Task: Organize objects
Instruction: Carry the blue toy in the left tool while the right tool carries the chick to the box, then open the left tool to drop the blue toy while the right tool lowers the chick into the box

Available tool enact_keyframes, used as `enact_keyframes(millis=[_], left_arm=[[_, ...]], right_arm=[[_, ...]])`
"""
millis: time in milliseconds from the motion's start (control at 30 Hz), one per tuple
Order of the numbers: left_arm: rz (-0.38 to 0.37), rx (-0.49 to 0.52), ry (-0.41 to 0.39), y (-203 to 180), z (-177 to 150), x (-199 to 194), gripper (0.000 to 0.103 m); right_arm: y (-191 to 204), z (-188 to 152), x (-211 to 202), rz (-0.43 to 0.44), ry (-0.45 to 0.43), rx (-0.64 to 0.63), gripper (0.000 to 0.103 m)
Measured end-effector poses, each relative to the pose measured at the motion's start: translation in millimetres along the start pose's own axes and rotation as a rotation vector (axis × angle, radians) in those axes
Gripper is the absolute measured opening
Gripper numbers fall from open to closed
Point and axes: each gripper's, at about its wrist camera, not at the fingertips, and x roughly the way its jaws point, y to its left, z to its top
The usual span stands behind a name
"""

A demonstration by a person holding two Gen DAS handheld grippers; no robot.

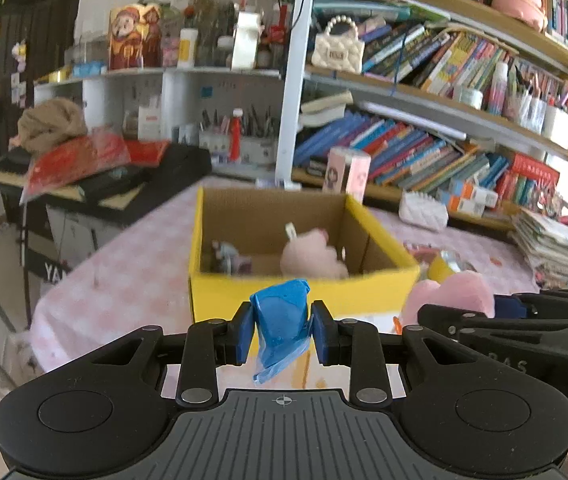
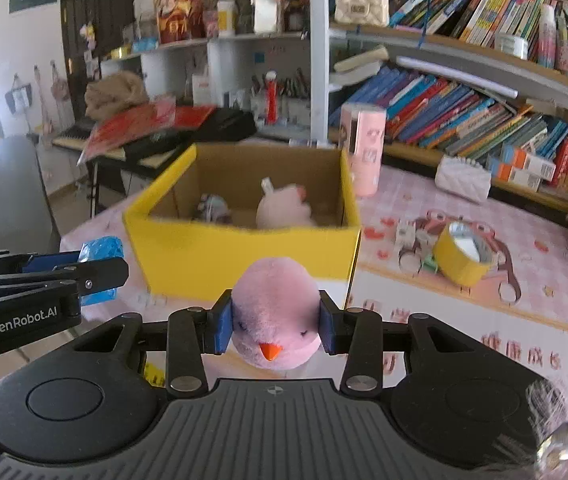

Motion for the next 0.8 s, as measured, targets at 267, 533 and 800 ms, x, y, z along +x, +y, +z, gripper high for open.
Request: enact_keyframes(millis=[267,533,800], left_arm=[[0.048,-0.012,-0.061,5.3,35.9,33.3,0.028],[0.1,-0.039,-0.003,4.6,41.9,81.8,0.029],[0.156,-0.033,0.104,1.7,33.1,123.4,0.028]], right_arm=[[-13.0,48.9,21.1,0.022,-0.114,-0.003,0.039],[-25.5,78.8,73.1,0.08,-0.097,-0.028,0.039],[-31.9,80.0,125.5,0.168,0.024,-0.065,0.039]])
